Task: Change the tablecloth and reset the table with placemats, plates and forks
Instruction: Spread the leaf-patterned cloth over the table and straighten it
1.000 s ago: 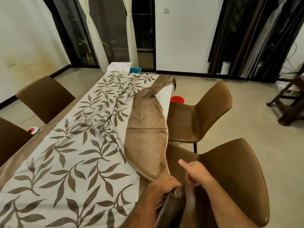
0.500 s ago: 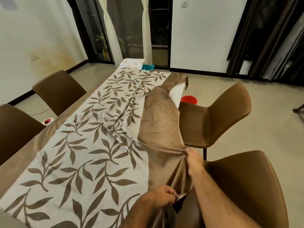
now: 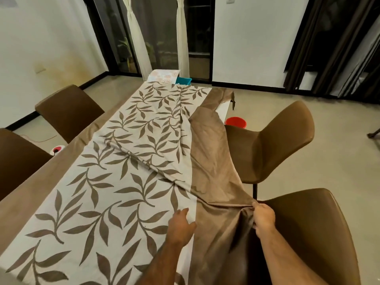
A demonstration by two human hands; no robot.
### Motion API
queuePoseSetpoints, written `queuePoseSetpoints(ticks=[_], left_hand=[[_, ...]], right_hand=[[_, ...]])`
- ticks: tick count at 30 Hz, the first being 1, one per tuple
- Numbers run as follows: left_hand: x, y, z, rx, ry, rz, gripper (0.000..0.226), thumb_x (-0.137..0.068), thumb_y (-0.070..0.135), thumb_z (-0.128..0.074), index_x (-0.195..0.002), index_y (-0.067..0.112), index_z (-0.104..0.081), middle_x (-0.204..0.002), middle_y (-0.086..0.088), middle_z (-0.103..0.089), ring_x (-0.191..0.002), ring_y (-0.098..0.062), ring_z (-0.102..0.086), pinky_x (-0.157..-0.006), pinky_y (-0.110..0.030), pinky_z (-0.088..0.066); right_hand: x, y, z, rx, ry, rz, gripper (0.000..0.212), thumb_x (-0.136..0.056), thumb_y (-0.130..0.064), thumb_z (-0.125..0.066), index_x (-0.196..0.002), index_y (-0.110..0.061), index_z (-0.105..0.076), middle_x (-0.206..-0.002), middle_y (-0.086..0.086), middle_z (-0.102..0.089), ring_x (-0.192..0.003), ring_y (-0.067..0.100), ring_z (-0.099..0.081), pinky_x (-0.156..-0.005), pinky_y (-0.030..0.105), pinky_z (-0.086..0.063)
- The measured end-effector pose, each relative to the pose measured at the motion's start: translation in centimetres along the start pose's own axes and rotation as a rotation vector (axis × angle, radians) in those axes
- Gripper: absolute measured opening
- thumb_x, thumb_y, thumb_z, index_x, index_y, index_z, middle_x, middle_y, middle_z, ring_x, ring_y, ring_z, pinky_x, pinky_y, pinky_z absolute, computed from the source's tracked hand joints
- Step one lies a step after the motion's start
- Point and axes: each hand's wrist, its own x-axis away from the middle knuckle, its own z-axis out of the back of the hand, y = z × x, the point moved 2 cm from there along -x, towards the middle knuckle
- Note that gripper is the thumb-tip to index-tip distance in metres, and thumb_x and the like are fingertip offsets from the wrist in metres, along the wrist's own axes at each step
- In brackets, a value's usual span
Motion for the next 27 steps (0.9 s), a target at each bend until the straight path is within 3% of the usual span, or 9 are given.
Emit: queuePoseSetpoints(ticks=[6,8,10,14,16,19,21,24,27], left_hand=[[0.2,-3.1,2.0,-0.293,0.147,0.075,0.060,-0.093,0.045,-0.055,-0.147,0.026,-0.036,-0.155,-0.001,-0.035,-0.142,-0.024,-0.031,-0.112,-0.045,-0.035],[0.6,-5.2,2.8,-0.303,0.099,0.127,0.067,-0.092,0.049,-0.054,-0.150,0.024,-0.029,-0.159,-0.001,-0.025,-0.146,-0.028,-0.021,-0.113,-0.053,-0.031],[0.7,-7.6,3.3,-0.336,0.008,0.155,0.075,-0.094,0.050,-0.052,-0.154,0.024,-0.016,-0.164,-0.001,-0.006,-0.150,-0.031,-0.003,-0.115,-0.061,-0.021],[0.4,-10.2,4.7,-0.383,-0.062,0.117,0.080,-0.095,0.045,-0.052,-0.156,0.028,-0.004,-0.164,0.002,0.012,-0.150,-0.028,0.012,-0.117,-0.064,-0.008],[0.0,-10.4,5.1,-0.370,-0.091,0.098,0.080,-0.094,0.043,-0.055,-0.156,0.030,-0.006,-0.163,0.005,0.012,-0.150,-0.027,0.011,-0.116,-0.065,-0.009],[-0.1,-10.5,5.4,-0.332,-0.070,0.064,0.067,-0.095,0.039,-0.050,-0.153,0.034,-0.018,-0.164,0.010,0.002,-0.151,-0.025,0.001,-0.116,-0.063,-0.014],[0.2,-10.9,5.8,-0.289,0.026,-0.031,0.055,-0.096,0.035,-0.048,-0.148,0.035,-0.032,-0.161,0.008,-0.019,-0.148,-0.021,-0.018,-0.118,-0.051,-0.022],[1.2,-12.5,8.3,-0.129,0.139,-0.051,0.046,-0.096,0.032,-0.049,-0.142,0.034,-0.045,-0.153,0.006,-0.036,-0.141,-0.018,-0.032,-0.117,-0.036,-0.028],[1.9,-14.9,11.6,-0.106,0.151,-0.035,0.047,-0.098,0.035,-0.049,-0.144,0.029,-0.042,-0.155,0.004,-0.034,-0.141,-0.021,-0.033,-0.115,-0.034,-0.029]], right_hand=[[0.2,-0.1,-1.0,0.410,-0.047,0.116,0.020,-0.093,-0.021,-0.058,-0.096,-0.005,-0.068,-0.095,0.012,-0.068,-0.089,0.031,-0.063,-0.083,0.040,-0.055],[0.9,-0.2,-1.2,0.555,-0.029,0.135,0.023,-0.089,-0.025,-0.061,-0.099,-0.005,-0.068,-0.102,0.015,-0.068,-0.093,0.034,-0.063,-0.083,0.040,-0.054],[2.4,-0.1,-1.8,0.632,-0.066,0.131,0.037,-0.087,-0.030,-0.066,-0.116,-0.008,-0.060,-0.116,0.015,-0.065,-0.105,0.034,-0.061,-0.088,0.040,-0.052],[6.1,0.0,-5.6,0.727,-0.244,0.287,0.052,-0.087,-0.037,-0.070,-0.131,-0.017,-0.051,-0.124,0.007,-0.061,-0.109,0.025,-0.060,-0.086,0.035,-0.051],[8.3,0.0,-8.4,0.791,-0.345,0.437,0.050,-0.086,-0.037,-0.070,-0.130,-0.022,-0.052,-0.124,0.003,-0.061,-0.108,0.022,-0.060,-0.081,0.033,-0.050],[11.8,0.4,-13.4,0.888,-0.450,0.662,0.047,-0.086,-0.035,-0.068,-0.131,-0.026,-0.055,-0.133,0.000,-0.055,-0.121,0.020,-0.052,-0.100,0.037,-0.046],[13.7,0.9,-16.1,0.999,-0.488,0.788,0.048,-0.088,-0.036,-0.065,-0.133,-0.025,-0.053,-0.139,0.000,-0.050,-0.129,0.021,-0.045,-0.107,0.036,-0.036],[16.1,1.8,-19.4,1.089,-0.554,0.761,0.055,-0.088,-0.036,-0.064,-0.139,-0.023,-0.046,-0.146,0.004,-0.043,-0.134,0.025,-0.040,-0.110,0.034,-0.034],[17.8,2.5,-21.1,1.165,-0.579,0.686,0.061,-0.086,-0.038,-0.065,-0.141,-0.024,-0.044,-0.148,0.007,-0.042,-0.134,0.028,-0.039,-0.111,0.036,-0.035]])
